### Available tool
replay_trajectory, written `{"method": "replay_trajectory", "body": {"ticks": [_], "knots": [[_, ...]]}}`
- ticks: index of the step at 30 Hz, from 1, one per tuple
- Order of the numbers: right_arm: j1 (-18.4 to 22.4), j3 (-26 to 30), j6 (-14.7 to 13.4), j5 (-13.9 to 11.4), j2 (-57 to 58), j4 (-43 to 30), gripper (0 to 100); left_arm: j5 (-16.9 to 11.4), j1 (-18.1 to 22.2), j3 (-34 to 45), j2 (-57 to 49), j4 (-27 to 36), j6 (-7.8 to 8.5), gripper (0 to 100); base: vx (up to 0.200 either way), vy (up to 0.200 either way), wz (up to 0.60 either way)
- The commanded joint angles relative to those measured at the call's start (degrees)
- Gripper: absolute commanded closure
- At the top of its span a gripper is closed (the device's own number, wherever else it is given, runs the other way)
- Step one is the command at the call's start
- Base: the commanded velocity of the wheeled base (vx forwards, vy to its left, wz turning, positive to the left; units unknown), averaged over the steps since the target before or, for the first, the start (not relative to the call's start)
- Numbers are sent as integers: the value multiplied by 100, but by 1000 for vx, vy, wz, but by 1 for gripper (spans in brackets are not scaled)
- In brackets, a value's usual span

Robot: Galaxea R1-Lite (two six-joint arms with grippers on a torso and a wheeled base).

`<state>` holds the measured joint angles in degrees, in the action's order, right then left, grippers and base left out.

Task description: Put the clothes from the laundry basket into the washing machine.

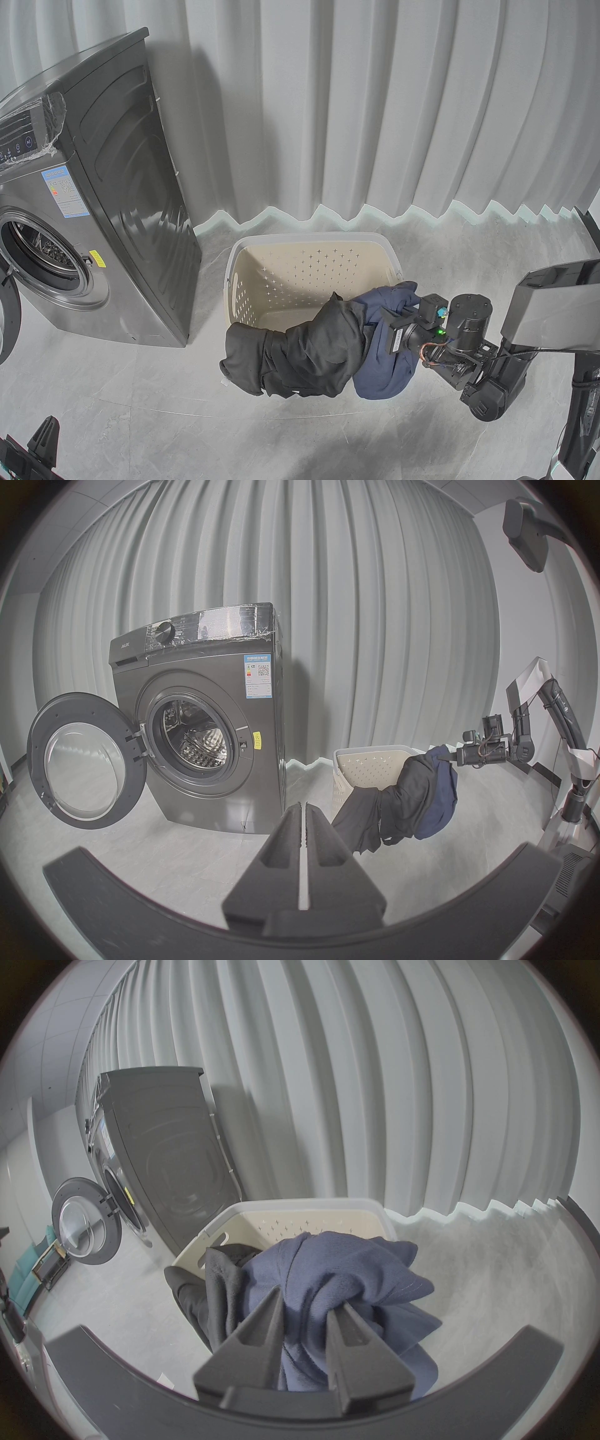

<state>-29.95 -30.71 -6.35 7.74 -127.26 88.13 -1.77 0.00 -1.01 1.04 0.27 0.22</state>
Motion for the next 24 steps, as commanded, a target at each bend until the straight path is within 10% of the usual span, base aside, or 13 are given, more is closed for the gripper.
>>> {"method": "replay_trajectory", "body": {"ticks": [1,24], "knots": [[95,-14,2,8,465,3,100,1,0,92,-104,0,-4,100,0,0,0],[148,337,-59,8,1810,-103,100,1,0,92,-104,0,-22,100,0,0,0]]}}
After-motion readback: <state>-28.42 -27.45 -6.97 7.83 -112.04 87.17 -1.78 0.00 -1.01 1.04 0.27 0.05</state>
